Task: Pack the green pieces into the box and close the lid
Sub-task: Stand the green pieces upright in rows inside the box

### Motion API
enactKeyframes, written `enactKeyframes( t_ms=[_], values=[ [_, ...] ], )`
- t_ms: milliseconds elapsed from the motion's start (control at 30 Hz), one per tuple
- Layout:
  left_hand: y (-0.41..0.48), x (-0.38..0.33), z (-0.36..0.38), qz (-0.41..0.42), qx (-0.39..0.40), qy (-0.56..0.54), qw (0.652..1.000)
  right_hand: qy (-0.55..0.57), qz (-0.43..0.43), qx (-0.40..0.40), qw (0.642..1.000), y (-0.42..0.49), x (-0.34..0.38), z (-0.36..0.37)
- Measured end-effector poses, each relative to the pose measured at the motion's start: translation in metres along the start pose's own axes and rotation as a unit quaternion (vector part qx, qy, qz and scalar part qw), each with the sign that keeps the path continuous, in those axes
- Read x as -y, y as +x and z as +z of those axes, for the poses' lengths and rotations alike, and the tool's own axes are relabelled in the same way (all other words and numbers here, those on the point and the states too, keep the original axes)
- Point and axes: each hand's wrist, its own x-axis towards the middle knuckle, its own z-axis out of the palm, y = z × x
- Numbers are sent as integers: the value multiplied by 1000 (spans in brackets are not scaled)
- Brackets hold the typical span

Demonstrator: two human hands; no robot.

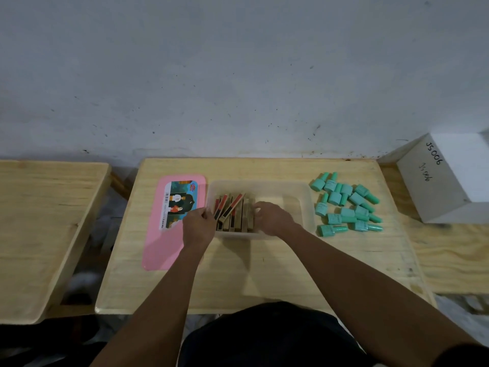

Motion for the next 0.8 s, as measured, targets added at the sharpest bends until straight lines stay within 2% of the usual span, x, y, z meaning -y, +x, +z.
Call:
enactKeyframes(
  t_ms=[133, 200, 267, 333, 433, 567, 667, 800],
  values=[
    [-1, -4, 3, -7, -5, 7, 1000, 20, -21, -106, 994, -23, -20, -16],
    [-4, -12, 5, 3, -41, 39, 998, 33, -48, -183, 981, -41, -34, -26],
    [-7, -26, 10, 55, -92, 84, 991, 40, -57, -260, 963, -59, -54, -35],
    [-9, -46, 20, 128, -95, 88, 983, 53, -36, -320, 945, -76, -78, -42],
    [-16, -79, 46, 227, -18, 32, 973, 80, 39, -352, 932, -93, -116, -48],
    [-45, -125, 91, 362, 117, 45, 924, 117, 154, -335, 922, -107, -169, -52],
    [-66, -150, 130, 389, 217, 82, 891, 150, 220, -300, 916, -112, -207, -52],
    [-81, -168, 179, 366, 302, 200, 857, 136, 232, -249, 930, -114, -242, -53]
  ],
)
